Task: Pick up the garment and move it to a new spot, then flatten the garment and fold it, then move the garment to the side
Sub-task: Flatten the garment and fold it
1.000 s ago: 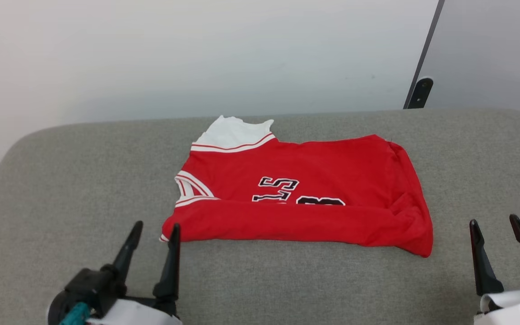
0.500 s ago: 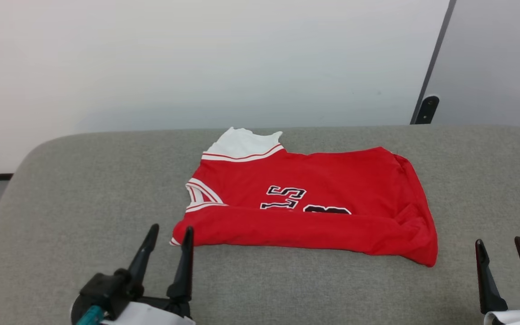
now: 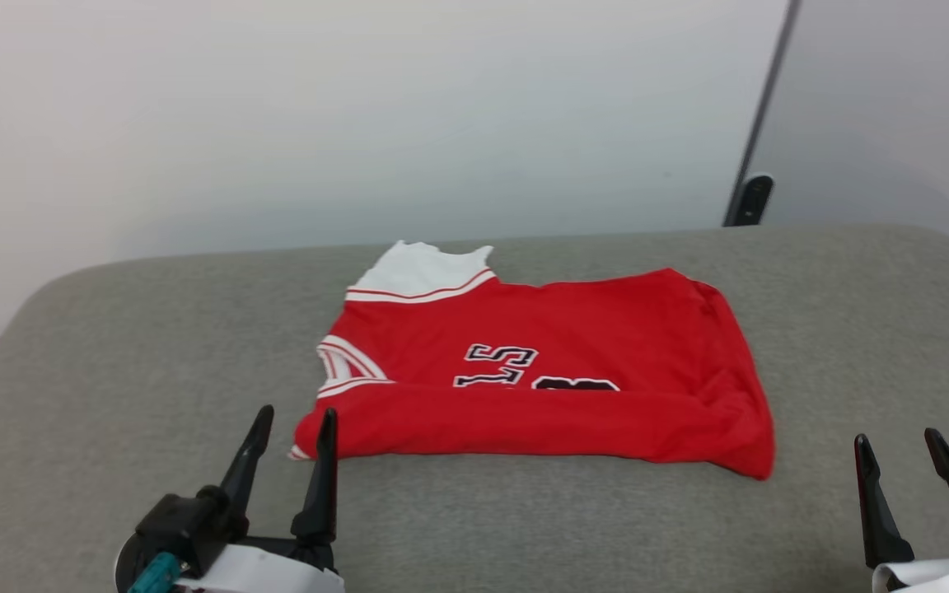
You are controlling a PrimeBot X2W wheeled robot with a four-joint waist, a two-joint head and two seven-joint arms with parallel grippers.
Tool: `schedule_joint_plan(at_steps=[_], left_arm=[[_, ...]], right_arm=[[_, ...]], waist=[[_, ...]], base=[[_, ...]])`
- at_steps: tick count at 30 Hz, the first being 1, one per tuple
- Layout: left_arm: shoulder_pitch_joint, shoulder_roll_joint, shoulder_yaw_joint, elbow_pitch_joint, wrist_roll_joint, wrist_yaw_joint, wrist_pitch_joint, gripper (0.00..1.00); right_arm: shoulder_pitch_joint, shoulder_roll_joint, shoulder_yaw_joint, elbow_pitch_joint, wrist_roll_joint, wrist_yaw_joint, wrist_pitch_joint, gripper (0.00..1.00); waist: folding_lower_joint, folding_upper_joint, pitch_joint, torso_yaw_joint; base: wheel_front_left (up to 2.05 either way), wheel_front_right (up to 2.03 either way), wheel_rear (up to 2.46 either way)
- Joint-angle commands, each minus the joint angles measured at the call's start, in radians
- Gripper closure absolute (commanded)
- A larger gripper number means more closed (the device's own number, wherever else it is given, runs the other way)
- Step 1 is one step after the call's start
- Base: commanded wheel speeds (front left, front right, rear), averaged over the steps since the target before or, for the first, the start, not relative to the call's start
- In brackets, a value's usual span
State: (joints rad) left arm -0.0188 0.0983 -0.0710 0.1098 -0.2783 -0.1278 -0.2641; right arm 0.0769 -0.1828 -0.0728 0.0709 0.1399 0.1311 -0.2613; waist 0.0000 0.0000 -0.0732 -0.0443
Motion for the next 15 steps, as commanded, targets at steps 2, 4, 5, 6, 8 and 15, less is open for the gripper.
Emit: schedule_joint_plan(at_steps=[2, 4, 5, 6, 8, 15], left_arm=[[-0.009, 0.010, -0.003, 0.005, 0.008, -0.004, 0.000, 0.00], [-0.023, 0.025, -0.012, 0.008, 0.003, -0.004, 0.000, 0.00], [-0.027, 0.031, -0.013, 0.013, -0.002, -0.004, 0.000, 0.00], [-0.027, 0.035, -0.011, 0.021, -0.006, -0.004, 0.000, 0.00], [-0.032, 0.043, -0.011, 0.026, -0.019, -0.003, 0.000, 0.00], [-0.108, 0.172, -0.105, 0.143, -0.161, -0.002, 0.037, 0.00]], right_arm=[[-0.011, -0.002, -0.001, -0.003, -0.008, -0.001, -0.005, 0.00], [-0.019, -0.002, 0.003, -0.002, -0.006, -0.001, -0.005, 0.00], [-0.022, -0.002, 0.005, -0.001, -0.008, -0.001, -0.005, 0.00], [-0.023, 0.000, 0.005, -0.001, -0.005, -0.001, -0.005, 0.00], [-0.028, 0.003, 0.011, -0.003, 0.000, -0.001, -0.005, 0.00], [-0.051, -0.001, 0.038, 0.013, 0.009, -0.001, -0.005, 0.00]], waist=[[0.0000, 0.0000, 0.019, -0.049], [0.0000, 0.0000, 0.030, -0.077], [0.0000, 0.0000, 0.035, -0.091], [0.0000, 0.0000, 0.039, -0.102], [0.0000, 0.0000, 0.047, -0.123], [0.0000, 0.0000, 0.071, -0.144]], base=[[0.00, 0.00, 0.00], [0.00, 0.00, 0.00], [0.00, 0.00, 0.00], [0.00, 0.00, 0.00], [0.00, 0.00, 0.00], [0.00, 0.00, 0.00]])
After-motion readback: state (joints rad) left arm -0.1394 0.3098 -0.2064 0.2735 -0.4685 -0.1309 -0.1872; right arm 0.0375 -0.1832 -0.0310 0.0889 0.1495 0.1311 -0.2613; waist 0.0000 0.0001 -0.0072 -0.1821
